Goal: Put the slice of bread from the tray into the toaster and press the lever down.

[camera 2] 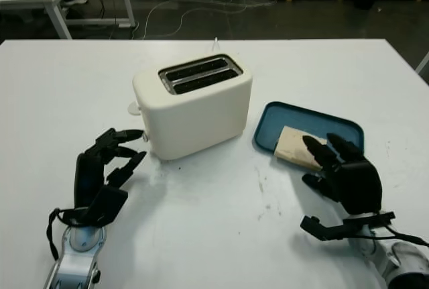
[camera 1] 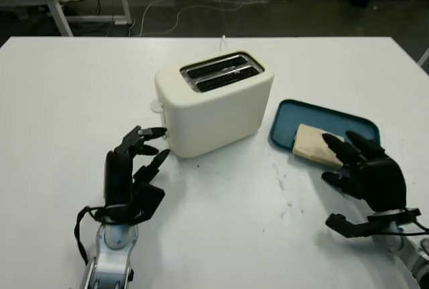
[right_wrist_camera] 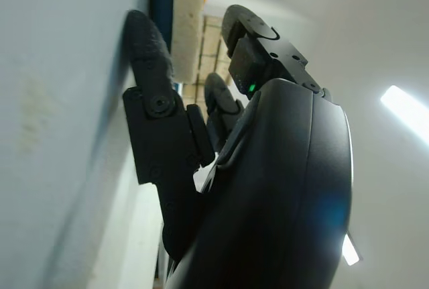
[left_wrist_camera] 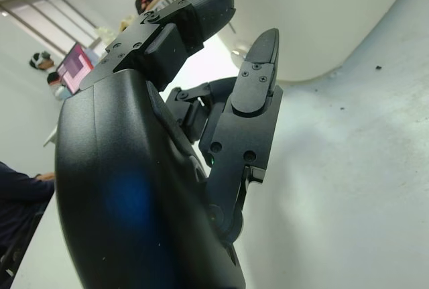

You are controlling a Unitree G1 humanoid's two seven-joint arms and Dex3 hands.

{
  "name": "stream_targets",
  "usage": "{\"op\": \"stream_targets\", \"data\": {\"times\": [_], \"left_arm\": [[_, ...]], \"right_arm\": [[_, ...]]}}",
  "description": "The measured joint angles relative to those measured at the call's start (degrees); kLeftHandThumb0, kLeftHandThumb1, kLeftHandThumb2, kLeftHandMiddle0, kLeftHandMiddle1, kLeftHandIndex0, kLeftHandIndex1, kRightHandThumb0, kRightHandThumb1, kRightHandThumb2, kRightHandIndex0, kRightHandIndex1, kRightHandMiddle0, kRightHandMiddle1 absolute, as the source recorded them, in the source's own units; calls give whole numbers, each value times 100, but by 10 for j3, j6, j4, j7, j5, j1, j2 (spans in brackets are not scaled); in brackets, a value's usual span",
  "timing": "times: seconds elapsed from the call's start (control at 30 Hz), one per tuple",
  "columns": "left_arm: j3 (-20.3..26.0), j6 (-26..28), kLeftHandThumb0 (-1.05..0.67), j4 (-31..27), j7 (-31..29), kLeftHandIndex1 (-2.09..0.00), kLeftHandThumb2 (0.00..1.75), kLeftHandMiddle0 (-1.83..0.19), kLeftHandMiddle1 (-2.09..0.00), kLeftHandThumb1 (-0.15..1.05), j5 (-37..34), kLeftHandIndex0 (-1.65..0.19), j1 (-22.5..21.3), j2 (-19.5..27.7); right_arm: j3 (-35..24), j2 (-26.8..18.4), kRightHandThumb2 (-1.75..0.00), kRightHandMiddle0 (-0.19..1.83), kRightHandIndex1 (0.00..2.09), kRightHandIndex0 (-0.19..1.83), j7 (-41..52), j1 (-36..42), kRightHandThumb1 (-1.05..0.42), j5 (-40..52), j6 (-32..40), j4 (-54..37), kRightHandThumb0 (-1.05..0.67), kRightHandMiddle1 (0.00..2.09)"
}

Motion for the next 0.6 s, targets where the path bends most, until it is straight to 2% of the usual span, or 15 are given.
{"op": "stream_targets", "data": {"times": [0.27,0.5,0.6], "left_arm": [[1,0,-26,-7,0,-68,13,-60,-124,92,-2,-66,2,0],[6,-10,-23,-14,0,-69,14,-59,-126,92,-3,-65,2,0],[10,-10,-23,-21,0,-69,14,-58,-127,92,-10,-65,2,0]], "right_arm": [[24,0,0,57,4,56,0,-27,-82,9,-2,27,-39,2],[21,0,0,59,4,57,90,-30,-76,76,-17,23,-44,2],[20,-1,-1,66,8,67,111,-30,-78,81,-11,8,-42,5]]}}
